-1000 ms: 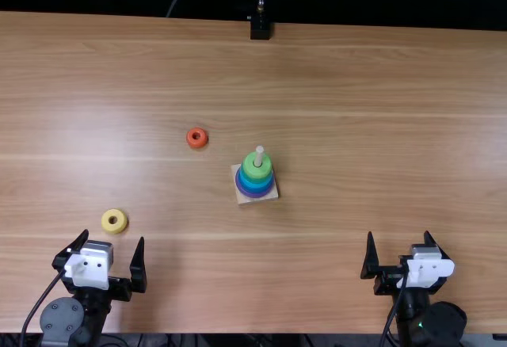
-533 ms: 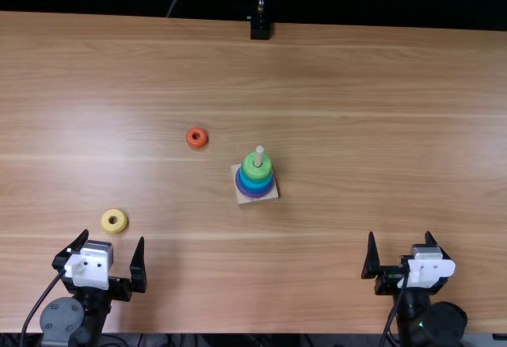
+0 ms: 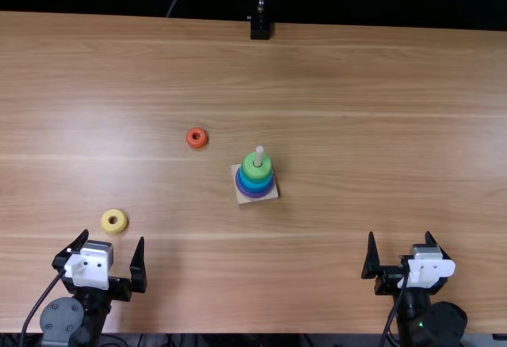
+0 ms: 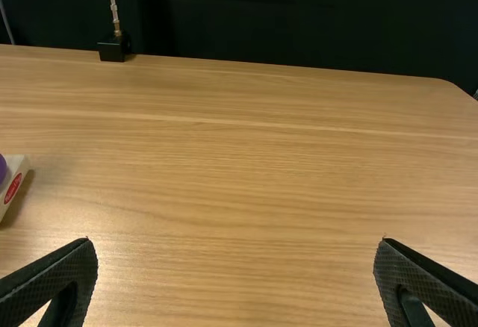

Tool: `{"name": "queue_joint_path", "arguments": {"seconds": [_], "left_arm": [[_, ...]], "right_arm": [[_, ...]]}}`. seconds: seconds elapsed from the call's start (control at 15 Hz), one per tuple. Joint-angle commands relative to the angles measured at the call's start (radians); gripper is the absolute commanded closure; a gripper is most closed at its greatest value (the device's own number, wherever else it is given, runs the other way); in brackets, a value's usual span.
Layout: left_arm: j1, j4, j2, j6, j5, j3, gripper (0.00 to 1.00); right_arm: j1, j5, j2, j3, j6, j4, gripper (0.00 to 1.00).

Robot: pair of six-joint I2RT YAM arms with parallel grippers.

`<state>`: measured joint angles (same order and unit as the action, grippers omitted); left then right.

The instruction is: Build the Hanoi tower: stack the rings onto the peg from bottom to top in this color order: purple, dark blue, light blue, dark green, light green, yellow, orange.

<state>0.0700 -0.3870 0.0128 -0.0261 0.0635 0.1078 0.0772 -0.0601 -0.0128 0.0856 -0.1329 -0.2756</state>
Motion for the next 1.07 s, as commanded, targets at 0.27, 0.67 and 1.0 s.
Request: {"name": "queue_joint_path", "arguments": {"seconds": [0.27,0.67,1.0], "left_arm": [[-0.049,-0.068,-0.013,0.019,0.025,-0.108,0.0],[-0.087,0.102,0.292,0.015,0.023,0.305,0.0],[-0.098,-0.233,0.822,0.013,-0.017,0.802,0.0]], "right_arm": [[0.012,-0.01,0.013,-0.072,-0.007,-0.059,0.0],[0.012,-0.01,0.013,-0.072,-0.007,-0.059,0.0],[0.012,-0.01,0.013,-0.072,-0.007,-0.059,0.0]]}}
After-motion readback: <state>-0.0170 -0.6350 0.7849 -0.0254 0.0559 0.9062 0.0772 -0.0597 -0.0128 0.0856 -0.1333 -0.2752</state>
